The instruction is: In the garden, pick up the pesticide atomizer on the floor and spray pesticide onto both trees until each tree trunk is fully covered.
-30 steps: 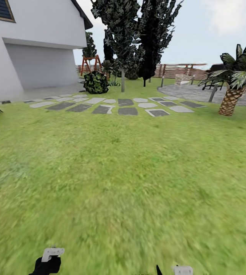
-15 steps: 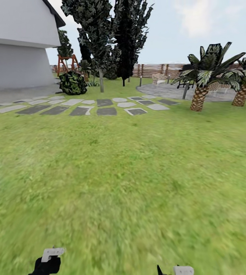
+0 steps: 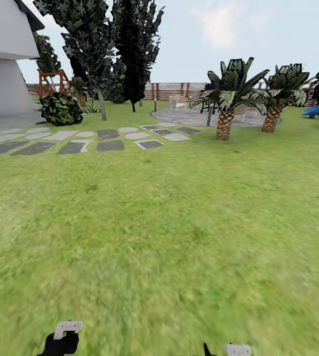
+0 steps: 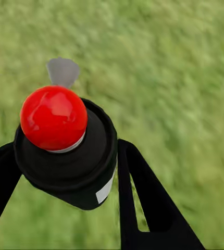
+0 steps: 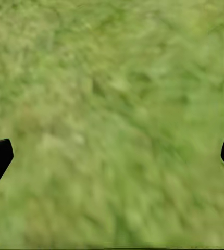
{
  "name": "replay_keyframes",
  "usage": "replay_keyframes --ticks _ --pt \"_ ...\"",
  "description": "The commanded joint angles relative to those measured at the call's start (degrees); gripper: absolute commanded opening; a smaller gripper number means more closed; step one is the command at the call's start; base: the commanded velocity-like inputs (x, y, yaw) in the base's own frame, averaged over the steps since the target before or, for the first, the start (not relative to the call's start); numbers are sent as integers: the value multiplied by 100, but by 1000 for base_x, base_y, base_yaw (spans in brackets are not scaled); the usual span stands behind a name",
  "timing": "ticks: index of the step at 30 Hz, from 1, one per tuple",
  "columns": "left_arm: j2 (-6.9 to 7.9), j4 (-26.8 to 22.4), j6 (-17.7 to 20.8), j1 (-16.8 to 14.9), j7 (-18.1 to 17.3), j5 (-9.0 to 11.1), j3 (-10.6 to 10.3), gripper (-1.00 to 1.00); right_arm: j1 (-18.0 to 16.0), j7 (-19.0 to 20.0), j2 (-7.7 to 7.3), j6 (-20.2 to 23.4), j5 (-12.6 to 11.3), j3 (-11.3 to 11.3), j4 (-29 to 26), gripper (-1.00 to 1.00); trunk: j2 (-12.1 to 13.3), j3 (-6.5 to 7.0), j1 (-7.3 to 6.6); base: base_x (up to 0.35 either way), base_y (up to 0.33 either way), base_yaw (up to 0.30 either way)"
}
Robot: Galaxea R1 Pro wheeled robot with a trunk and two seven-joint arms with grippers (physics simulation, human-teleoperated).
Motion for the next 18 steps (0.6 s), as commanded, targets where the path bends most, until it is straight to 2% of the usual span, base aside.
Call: replay_keyframes --ticks 1,18 --pt "0 -1 0 0 1 2 0 -100 0 0 0 0 -1 0 0 100 0 0 0 0 -237 -300" --pt "-4 17 0 0 1 -4 0 -100 0 0 0 0 6 4 0 100 0 0 0 0 -237 -300"
